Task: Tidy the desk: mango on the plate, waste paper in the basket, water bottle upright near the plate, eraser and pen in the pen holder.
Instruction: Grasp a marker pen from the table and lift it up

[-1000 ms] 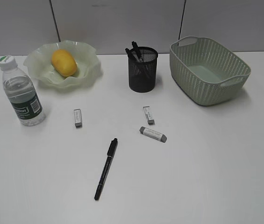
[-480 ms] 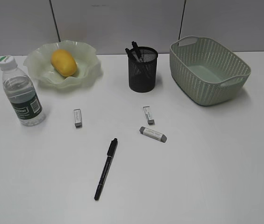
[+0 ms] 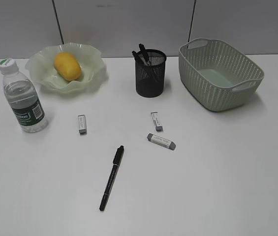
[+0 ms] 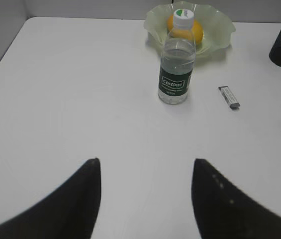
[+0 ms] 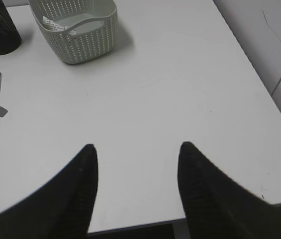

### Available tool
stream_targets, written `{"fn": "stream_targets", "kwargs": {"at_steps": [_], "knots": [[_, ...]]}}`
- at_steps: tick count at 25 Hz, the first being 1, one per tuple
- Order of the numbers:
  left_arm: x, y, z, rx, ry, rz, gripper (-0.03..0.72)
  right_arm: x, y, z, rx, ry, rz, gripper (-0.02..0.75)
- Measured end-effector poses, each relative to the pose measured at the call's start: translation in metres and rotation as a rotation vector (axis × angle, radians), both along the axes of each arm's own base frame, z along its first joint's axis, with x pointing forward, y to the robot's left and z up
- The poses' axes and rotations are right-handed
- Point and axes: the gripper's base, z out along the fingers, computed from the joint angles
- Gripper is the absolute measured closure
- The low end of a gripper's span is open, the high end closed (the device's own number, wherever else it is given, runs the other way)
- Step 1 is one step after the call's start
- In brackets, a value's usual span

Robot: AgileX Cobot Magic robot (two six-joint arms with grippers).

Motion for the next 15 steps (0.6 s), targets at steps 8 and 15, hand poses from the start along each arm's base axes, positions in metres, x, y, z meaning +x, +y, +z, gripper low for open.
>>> {"fn": "stream_targets", "kwargs": {"at_steps": [8, 15], "knots": [[0.0000, 0.0000, 0.0000, 0.000, 0.000, 0.000, 0.251, 0.0000, 0.0000, 0.0001, 0.000, -0.001, 0.000, 0.321], [0.0000, -0.0001, 0.0000, -0.001, 0.000, -0.001, 0.256, 0.0000, 0.0000, 0.0001, 0.000, -0.001, 0.000, 0.321]]}}
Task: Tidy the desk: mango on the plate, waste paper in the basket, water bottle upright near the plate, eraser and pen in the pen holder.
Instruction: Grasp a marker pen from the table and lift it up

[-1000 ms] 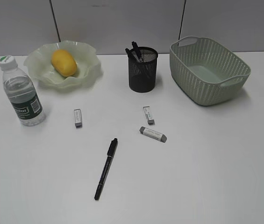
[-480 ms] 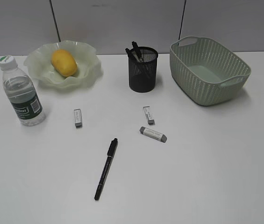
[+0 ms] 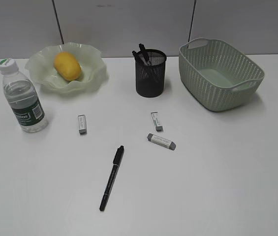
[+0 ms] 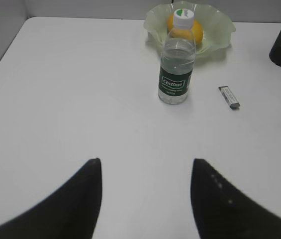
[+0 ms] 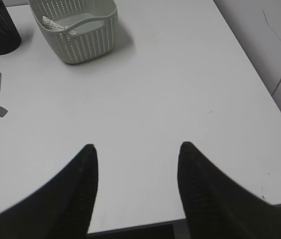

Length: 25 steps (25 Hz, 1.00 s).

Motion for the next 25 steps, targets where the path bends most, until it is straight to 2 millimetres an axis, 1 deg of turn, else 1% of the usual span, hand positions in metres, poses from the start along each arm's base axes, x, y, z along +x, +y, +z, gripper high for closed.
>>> {"fn": "stream_targets", "kwargs": {"at_steps": [2, 4, 7, 10, 13, 15, 18, 21, 25], "knots": [[0.000, 0.000, 0.000, 0.000, 0.000, 0.000, 0.265, 0.000, 0.000, 0.000, 0.000, 0.000, 0.000, 0.323], [0.000, 0.000, 0.000, 0.000, 0.000, 0.000, 0.277, 0.002, 0.001, 0.000, 0.012, 0.014, 0.004, 0.342], [0.000, 0.000, 0.000, 0.000, 0.000, 0.000, 0.295, 0.020, 0.003, 0.002, 0.040, 0.127, 0.017, 0.365], [0.000, 0.000, 0.000, 0.000, 0.000, 0.000, 0.307, 0.051, 0.006, 0.008, 0.079, 0.289, 0.032, 0.371], [0.000, 0.000, 0.000, 0.000, 0.000, 0.000, 0.313, 0.091, 0.009, 0.016, 0.118, 0.469, 0.036, 0.368], [0.000, 0.000, 0.000, 0.000, 0.000, 0.000, 0.314, 0.119, 0.009, 0.021, 0.128, 0.571, 0.033, 0.349], [0.000, 0.000, 0.000, 0.000, 0.000, 0.000, 0.314, 0.161, 0.013, 0.031, 0.122, 0.687, 0.038, 0.297], [0.000, 0.000, 0.000, 0.000, 0.000, 0.000, 0.314, 0.192, 0.028, 0.040, 0.077, 0.730, 0.066, 0.255], [0.000, 0.000, 0.000, 0.000, 0.000, 0.000, 0.314, 0.232, 0.068, 0.044, 0.044, 0.803, 0.104, 0.241]]}}
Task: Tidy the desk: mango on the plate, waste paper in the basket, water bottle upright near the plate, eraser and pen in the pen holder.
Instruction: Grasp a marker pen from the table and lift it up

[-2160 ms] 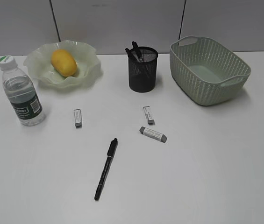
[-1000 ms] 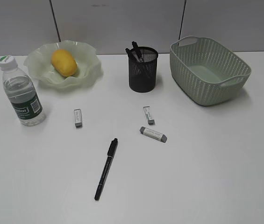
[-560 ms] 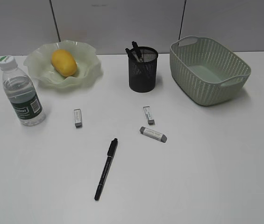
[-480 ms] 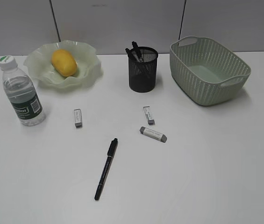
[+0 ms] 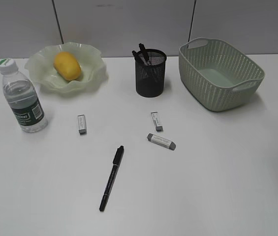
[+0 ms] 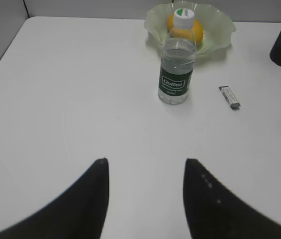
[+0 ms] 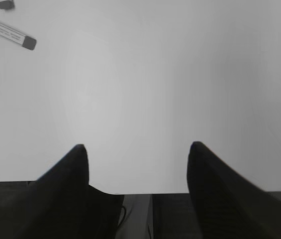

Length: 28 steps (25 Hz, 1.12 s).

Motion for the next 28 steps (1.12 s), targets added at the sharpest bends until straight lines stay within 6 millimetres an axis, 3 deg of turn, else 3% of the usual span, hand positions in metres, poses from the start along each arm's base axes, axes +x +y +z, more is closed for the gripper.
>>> {"fn": "stream_targets", "kwargs": {"at_steps": [5, 10, 13, 17, 22, 28], "knots": [[0.000, 0.000, 0.000, 0.000, 0.000, 0.000, 0.316, 0.039, 0.071, -0.008, 0.001, 0.069, 0.067, 0.239], [0.000, 0.000, 0.000, 0.000, 0.000, 0.000, 0.316, 0.064, 0.142, -0.021, 0.009, 0.081, 0.140, 0.238], [0.000, 0.000, 0.000, 0.000, 0.000, 0.000, 0.316, 0.068, 0.181, -0.041, 0.016, 0.124, 0.177, 0.238], [0.000, 0.000, 0.000, 0.000, 0.000, 0.000, 0.316, 0.069, 0.221, -0.084, 0.067, 0.235, 0.187, 0.238], [0.000, 0.000, 0.000, 0.000, 0.000, 0.000, 0.316, 0.070, 0.248, -0.141, 0.101, 0.349, 0.133, 0.238], [0.000, 0.000, 0.000, 0.000, 0.000, 0.000, 0.316, 0.077, 0.249, -0.165, 0.054, 0.340, 0.086, 0.238]]}}
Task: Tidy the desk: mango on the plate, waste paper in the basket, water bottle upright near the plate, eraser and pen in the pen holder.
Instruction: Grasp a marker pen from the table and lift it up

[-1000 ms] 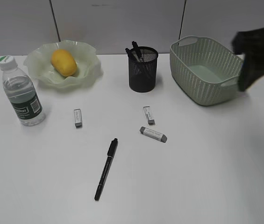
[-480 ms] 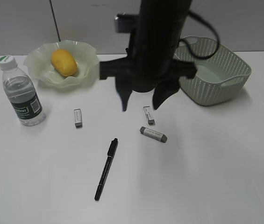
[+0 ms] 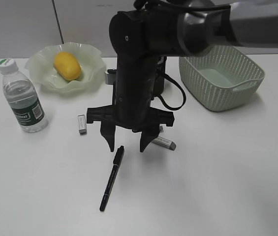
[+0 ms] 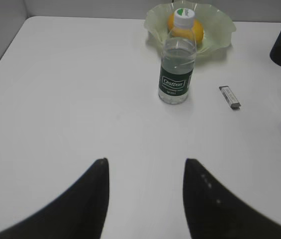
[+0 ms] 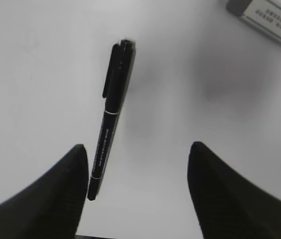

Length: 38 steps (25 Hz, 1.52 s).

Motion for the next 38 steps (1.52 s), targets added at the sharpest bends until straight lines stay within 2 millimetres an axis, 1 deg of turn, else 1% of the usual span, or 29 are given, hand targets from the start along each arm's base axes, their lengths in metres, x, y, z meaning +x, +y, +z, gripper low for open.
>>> {"fn": "stream_targets", "kwargs": {"at_steps": [8, 11, 14, 17, 20, 24, 27, 29, 34, 38], "knots": [[0.000, 0.000, 0.000, 0.000, 0.000, 0.000, 0.316, 0.017, 0.016, -0.012, -0.010, -0.011, 0.002, 0.251], [0.000, 0.000, 0.000, 0.000, 0.000, 0.000, 0.324, 0.024, 0.023, -0.013, -0.006, -0.017, 0.005, 0.252], [0.000, 0.000, 0.000, 0.000, 0.000, 0.000, 0.342, 0.026, 0.025, -0.022, -0.024, 0.000, -0.005, 0.253], [0.000, 0.000, 0.000, 0.000, 0.000, 0.000, 0.357, 0.025, 0.024, -0.025, -0.042, 0.016, -0.022, 0.262], [0.000, 0.000, 0.000, 0.000, 0.000, 0.000, 0.367, 0.024, 0.024, -0.027, -0.043, 0.035, -0.049, 0.288], [0.000, 0.000, 0.000, 0.000, 0.000, 0.000, 0.370, 0.022, 0.027, -0.039, -0.047, 0.069, -0.088, 0.313], [0.000, 0.000, 0.000, 0.000, 0.000, 0.000, 0.371, 0.021, 0.028, -0.045, -0.054, 0.079, -0.104, 0.325], [0.000, 0.000, 0.000, 0.000, 0.000, 0.000, 0.380, 0.021, 0.028, -0.049, -0.060, 0.085, -0.112, 0.347], [0.000, 0.000, 0.000, 0.000, 0.000, 0.000, 0.404, 0.021, 0.028, -0.050, -0.062, 0.089, -0.130, 0.412], [0.000, 0.000, 0.000, 0.000, 0.000, 0.000, 0.408, 0.022, 0.029, -0.050, -0.050, 0.080, -0.147, 0.466]]}}
